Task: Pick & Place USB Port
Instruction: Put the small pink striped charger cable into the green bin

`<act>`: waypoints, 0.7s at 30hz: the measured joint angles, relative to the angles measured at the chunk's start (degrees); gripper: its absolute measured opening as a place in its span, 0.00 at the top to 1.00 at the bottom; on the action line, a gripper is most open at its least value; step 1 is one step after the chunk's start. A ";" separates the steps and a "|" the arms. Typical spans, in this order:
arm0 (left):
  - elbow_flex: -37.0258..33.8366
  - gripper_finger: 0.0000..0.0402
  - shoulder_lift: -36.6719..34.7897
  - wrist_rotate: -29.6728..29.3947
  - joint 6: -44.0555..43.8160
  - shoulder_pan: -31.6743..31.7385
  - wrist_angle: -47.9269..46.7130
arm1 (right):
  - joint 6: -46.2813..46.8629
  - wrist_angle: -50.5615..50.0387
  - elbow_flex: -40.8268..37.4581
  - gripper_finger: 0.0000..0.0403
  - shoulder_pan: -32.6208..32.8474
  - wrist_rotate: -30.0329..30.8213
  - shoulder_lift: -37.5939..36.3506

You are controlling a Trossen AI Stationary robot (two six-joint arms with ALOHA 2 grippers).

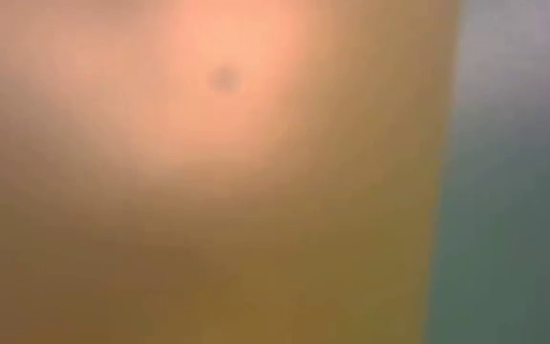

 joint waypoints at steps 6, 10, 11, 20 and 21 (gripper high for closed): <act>0.00 0.96 -0.10 -0.52 -1.73 -2.02 1.10 | 0.88 -1.09 0.13 0.82 -4.06 -12.08 6.29; 0.00 0.96 -0.10 -1.14 -3.41 -4.17 0.58 | 1.07 -1.10 -4.59 0.82 -5.62 -17.69 9.03; 0.00 0.96 -0.10 -1.52 -4.06 -4.69 0.44 | 1.42 -0.51 -6.34 0.82 -6.24 -18.82 9.31; 0.00 0.96 0.01 -2.81 -10.61 -6.91 -1.91 | 19.34 31.37 -28.95 0.82 -14.96 -26.04 1.72; 0.00 0.96 0.07 -2.85 -10.87 -6.92 -1.96 | 21.17 35.32 -31.23 0.82 -15.80 -25.91 -0.39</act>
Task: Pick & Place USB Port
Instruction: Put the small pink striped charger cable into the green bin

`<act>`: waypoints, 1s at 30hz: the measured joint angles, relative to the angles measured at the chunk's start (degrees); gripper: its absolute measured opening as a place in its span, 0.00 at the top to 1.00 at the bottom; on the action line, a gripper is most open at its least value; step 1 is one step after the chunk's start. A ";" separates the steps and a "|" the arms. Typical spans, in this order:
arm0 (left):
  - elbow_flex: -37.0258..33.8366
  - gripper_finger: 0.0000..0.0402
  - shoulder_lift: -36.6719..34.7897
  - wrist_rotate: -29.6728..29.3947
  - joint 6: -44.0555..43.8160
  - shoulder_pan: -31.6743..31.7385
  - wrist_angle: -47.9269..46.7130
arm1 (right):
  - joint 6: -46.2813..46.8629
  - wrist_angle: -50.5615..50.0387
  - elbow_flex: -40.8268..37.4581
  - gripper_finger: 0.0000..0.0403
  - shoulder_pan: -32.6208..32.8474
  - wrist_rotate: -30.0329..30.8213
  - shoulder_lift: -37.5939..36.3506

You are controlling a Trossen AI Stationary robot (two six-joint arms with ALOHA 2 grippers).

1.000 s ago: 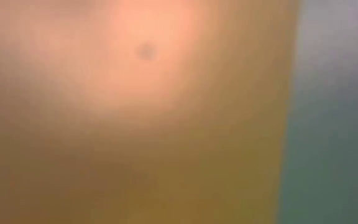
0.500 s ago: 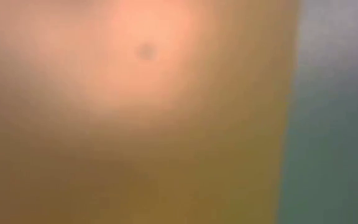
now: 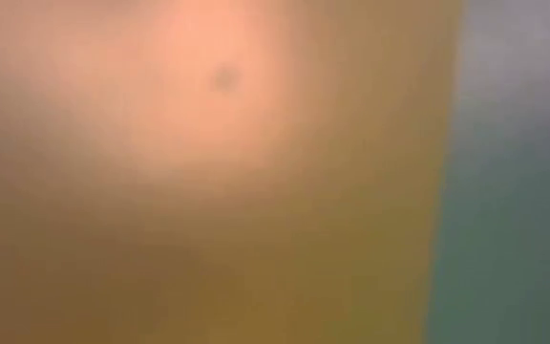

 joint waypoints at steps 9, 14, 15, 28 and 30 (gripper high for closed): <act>-0.19 0.96 0.04 -1.97 -5.95 3.77 -14.14 | -0.72 7.19 -10.70 0.82 -1.51 7.70 -17.73; -4.87 0.95 0.05 6.47 -1.46 11.96 -17.00 | 0.30 3.69 -11.44 0.82 -1.23 7.98 -23.83; -6.45 0.93 0.05 8.52 0.12 13.85 -16.90 | 0.24 3.10 -11.44 0.82 -0.96 8.05 -24.60; -23.68 0.50 5.39 12.27 12.59 30.59 -9.81 | -0.88 1.09 -11.47 0.82 2.46 11.48 -27.82; -23.81 0.47 6.53 12.01 14.35 32.16 -5.86 | -0.90 1.16 -11.48 0.82 3.23 12.48 -27.76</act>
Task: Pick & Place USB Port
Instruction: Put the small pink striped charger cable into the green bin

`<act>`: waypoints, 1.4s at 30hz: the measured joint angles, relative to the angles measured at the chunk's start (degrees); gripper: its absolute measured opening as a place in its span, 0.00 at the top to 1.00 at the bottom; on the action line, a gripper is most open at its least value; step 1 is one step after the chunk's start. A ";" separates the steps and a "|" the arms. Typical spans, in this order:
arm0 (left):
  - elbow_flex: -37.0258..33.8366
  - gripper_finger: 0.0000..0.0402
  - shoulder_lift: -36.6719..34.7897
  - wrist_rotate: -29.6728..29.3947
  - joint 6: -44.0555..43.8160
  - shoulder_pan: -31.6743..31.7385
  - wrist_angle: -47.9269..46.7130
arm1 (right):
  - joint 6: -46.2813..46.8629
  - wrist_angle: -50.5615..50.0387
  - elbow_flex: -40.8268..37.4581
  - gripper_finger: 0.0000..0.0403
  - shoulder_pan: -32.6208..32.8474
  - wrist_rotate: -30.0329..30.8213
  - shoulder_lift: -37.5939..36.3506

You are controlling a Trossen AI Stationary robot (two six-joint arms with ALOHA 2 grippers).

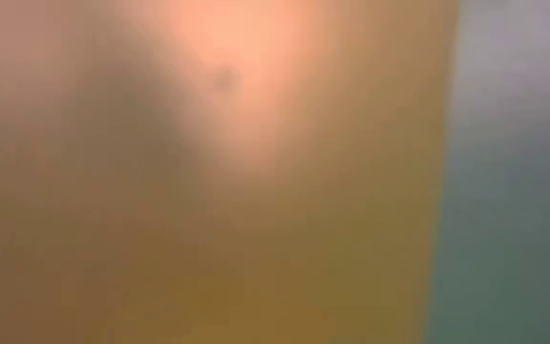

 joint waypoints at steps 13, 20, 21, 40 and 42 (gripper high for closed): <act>-0.67 0.48 6.85 1.94 9.85 14.60 12.75 | 1.85 -1.65 0.00 0.82 4.49 1.33 0.04; -5.53 0.48 7.40 7.19 12.90 20.48 15.55 | 2.65 -2.18 0.02 0.82 6.02 2.96 0.04; -6.53 0.48 7.40 7.29 12.97 20.86 15.49 | 2.61 -2.17 0.00 0.82 6.14 2.97 0.04; -14.08 0.66 7.40 16.12 8.59 19.45 24.75 | 1.16 -2.12 0.02 0.82 6.19 5.81 0.04; -14.58 0.73 7.40 15.89 8.54 18.83 25.62 | 1.75 -2.12 0.02 0.82 6.19 5.81 0.04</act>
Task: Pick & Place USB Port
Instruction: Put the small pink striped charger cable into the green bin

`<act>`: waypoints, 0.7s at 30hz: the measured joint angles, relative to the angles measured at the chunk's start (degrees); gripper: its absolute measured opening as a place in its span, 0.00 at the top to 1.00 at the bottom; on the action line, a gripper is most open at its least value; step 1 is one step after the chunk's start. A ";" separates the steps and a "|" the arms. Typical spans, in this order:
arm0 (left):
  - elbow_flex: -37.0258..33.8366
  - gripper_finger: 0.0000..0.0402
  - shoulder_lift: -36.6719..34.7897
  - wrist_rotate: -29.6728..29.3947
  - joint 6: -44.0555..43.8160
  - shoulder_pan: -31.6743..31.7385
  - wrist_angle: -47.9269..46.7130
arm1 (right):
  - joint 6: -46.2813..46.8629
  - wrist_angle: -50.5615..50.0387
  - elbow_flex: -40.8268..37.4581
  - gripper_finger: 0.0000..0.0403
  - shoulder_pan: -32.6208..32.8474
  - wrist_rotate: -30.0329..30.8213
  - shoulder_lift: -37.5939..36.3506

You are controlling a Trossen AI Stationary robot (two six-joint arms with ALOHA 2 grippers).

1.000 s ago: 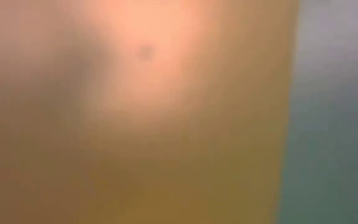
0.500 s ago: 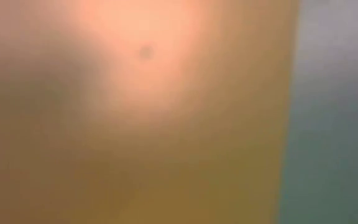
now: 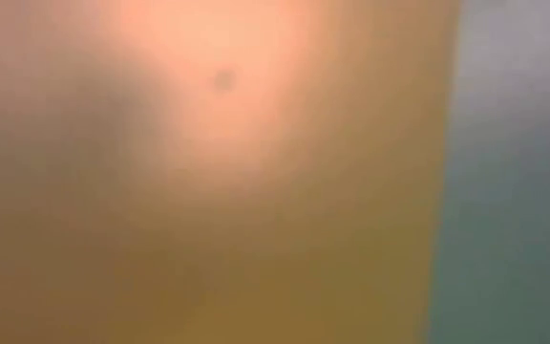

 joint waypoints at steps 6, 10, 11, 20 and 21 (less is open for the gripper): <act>-1.68 0.96 -0.16 0.35 -4.25 -1.38 1.08 | 1.09 -0.07 0.00 0.82 0.60 0.01 0.00; -1.66 0.99 -0.67 1.21 -6.44 -3.52 0.92 | 1.13 -1.38 0.00 0.82 0.96 1.54 0.00; -1.56 0.99 -1.10 1.74 -7.06 -4.21 0.90 | 1.14 -1.86 0.00 0.82 1.01 1.66 0.02; 0.00 1.00 -14.02 3.38 -14.54 -10.28 1.05 | 3.78 -3.08 0.00 0.82 1.01 1.70 0.03; 0.19 1.00 -16.11 3.86 -15.19 -11.02 1.18 | 3.93 -3.15 0.00 0.82 1.01 1.70 0.04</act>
